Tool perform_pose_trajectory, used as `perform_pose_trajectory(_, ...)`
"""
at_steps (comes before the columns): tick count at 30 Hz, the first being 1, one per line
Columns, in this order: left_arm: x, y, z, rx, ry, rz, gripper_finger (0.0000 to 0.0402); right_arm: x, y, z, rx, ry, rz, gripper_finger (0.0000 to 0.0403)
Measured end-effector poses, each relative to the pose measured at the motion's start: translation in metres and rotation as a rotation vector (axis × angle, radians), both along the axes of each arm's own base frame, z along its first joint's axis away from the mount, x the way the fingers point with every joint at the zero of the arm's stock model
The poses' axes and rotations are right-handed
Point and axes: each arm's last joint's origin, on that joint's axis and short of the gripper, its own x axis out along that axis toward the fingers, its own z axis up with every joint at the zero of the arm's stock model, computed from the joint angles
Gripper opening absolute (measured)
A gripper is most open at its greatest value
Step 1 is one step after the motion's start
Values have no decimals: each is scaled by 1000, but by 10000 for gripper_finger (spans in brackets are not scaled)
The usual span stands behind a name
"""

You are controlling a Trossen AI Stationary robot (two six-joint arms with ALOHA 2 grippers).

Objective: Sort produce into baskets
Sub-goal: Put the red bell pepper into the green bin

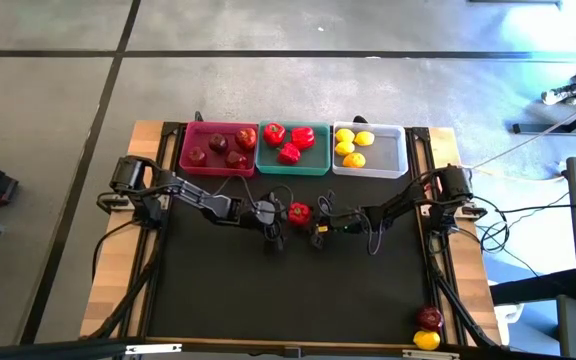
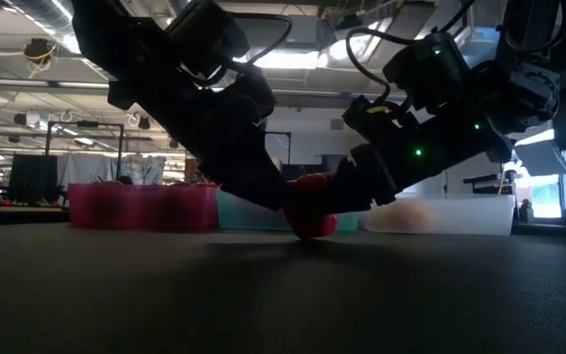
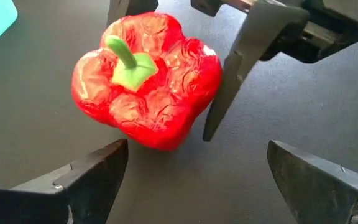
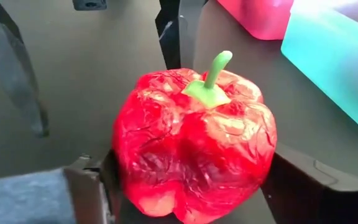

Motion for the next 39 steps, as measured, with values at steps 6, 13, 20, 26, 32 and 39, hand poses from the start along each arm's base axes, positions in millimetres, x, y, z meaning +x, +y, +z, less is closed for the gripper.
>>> perform_pose_trajectory(6,0,0,0,0,0,1,381,0,0,0,-14,4,16,312)
perform_pose_trajectory(13,0,0,0,-12,-2,13,381,0,0,5,-13,-8,17,310)
perform_pose_trajectory(20,0,0,0,-14,-1,16,381,-5,0,24,-14,1,17,299)
perform_pose_trajectory(26,0,0,0,-41,-4,39,381,-9,0,40,0,-14,43,298)
perform_pose_trajectory(32,-2,0,1,-47,13,45,381,-12,0,54,6,-48,51,298)
perform_pose_trajectory(39,-10,1,21,-53,6,49,381,-12,1,60,17,-67,74,298)
